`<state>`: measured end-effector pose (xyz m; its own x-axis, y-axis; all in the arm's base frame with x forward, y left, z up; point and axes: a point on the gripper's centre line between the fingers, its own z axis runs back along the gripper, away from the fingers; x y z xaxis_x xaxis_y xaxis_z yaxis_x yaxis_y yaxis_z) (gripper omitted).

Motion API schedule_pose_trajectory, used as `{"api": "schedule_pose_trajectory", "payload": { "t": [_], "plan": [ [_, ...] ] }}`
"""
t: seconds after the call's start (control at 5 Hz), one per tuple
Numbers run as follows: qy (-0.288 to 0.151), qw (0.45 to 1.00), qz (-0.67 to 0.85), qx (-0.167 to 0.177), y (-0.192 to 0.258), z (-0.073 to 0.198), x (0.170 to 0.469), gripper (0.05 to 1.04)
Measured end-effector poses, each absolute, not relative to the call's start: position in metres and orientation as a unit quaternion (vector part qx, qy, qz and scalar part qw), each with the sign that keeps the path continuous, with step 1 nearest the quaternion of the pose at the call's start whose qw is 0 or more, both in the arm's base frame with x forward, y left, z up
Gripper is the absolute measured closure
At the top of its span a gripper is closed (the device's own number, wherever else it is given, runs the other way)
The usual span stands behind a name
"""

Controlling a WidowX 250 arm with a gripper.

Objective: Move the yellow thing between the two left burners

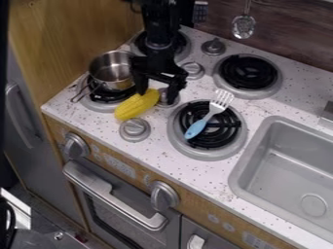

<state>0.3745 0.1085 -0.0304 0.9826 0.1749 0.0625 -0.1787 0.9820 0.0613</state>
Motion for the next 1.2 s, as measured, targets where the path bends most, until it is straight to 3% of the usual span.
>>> {"api": "schedule_pose_trajectory", "payload": {
  "t": [0.2,0.8,1.0,1.2],
  "plan": [
    [-0.014,0.995,0.094,0.030,0.116,-0.043,0.375,0.085],
    [-0.003,0.995,0.101,0.010,0.134,-0.045,0.369,0.085],
    [-0.039,0.997,0.065,-0.036,0.124,-0.038,0.370,0.085],
    [-0.085,0.994,0.046,-0.058,0.117,-0.004,0.366,0.085]
  ]
}}
